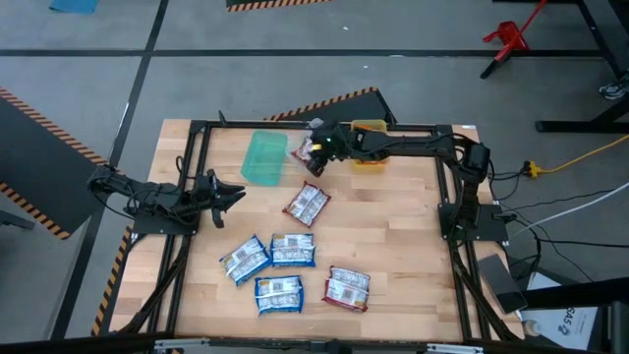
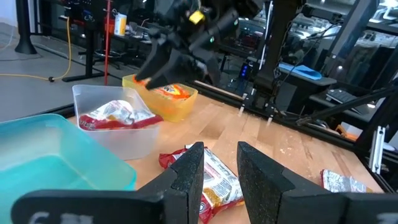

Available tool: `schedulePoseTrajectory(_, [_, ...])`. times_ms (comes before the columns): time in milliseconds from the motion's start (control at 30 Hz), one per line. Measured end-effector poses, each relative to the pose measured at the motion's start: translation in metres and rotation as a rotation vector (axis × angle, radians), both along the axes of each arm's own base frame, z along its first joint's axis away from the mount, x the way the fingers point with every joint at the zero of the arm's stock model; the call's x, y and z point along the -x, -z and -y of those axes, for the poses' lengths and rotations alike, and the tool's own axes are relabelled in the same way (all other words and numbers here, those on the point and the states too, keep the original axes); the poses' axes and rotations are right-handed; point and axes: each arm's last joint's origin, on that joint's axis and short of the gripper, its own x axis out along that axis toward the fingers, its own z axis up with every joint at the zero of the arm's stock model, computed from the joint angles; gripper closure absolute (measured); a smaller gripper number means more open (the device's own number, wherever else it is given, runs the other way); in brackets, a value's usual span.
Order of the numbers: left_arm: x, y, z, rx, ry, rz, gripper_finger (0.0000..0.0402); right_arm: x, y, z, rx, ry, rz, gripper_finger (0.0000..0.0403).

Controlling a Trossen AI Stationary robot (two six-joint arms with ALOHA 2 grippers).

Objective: Sort Maruchan noodles
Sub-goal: Put the middle red noodle pack into the transparent bin, then put the top red noodle pack into the transparent bin

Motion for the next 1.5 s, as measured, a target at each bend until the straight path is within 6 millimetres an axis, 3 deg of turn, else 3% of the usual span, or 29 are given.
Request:
schedulePoseTrajectory(200, [0.000, 0.000, 0.000, 0.019, 0.000, 0.007, 0.0311, -0.003, -0.016, 0.005, 0.138, 0.039, -0.018, 0.0242])
schedulePoseTrajectory(500, [0.000, 0.000, 0.000, 0.049, -0.001, 0.017, 0.0311, -0.007, -0.002, 0.002, 0.077, -0.098, -0.055, 0.0242])
schedulePoseTrajectory(567, [0.000, 0.000, 0.000, 0.056, 0.002, 0.020, 0.0311, -0.006, 0.001, -0.002, 0.013, -0.190, -0.067, 0.0242])
schedulePoseTrajectory(700, [0.000, 0.000, 0.001, 0.057, 0.019, 0.019, 0.0311, -0.003, 0.002, -0.021, -0.073, -0.533, -0.088, 0.0242])
schedulePoseTrajectory(833, [0.000, 0.000, 0.001, 0.057, 0.019, 0.019, 0.0311, -0.002, 0.005, -0.036, -0.036, -0.752, -0.123, 0.0242])
schedulePoseTrajectory(1000, [0.000, 0.000, 0.001, 0.057, 0.019, 0.019, 0.0311, -0.013, 0.026, -0.045, 0.043, -0.906, -0.101, 0.0240])
schedulePoseTrajectory(1133, [0.000, 0.000, 0.001, 0.056, 0.019, 0.019, 0.0311, -0.021, 0.039, -0.053, 0.034, -0.976, -0.081, 0.0214])
schedulePoseTrajectory(1367, [0.000, 0.000, 0.000, 0.049, 0.003, 0.017, 0.0311, -0.028, 0.060, -0.061, 0.028, -1.044, -0.098, 0.0134])
schedulePoseTrajectory(1500, [0.000, 0.000, 0.000, 0.049, -0.001, 0.017, 0.0311, -0.033, 0.079, -0.061, 0.033, -1.063, -0.109, 0.0120])
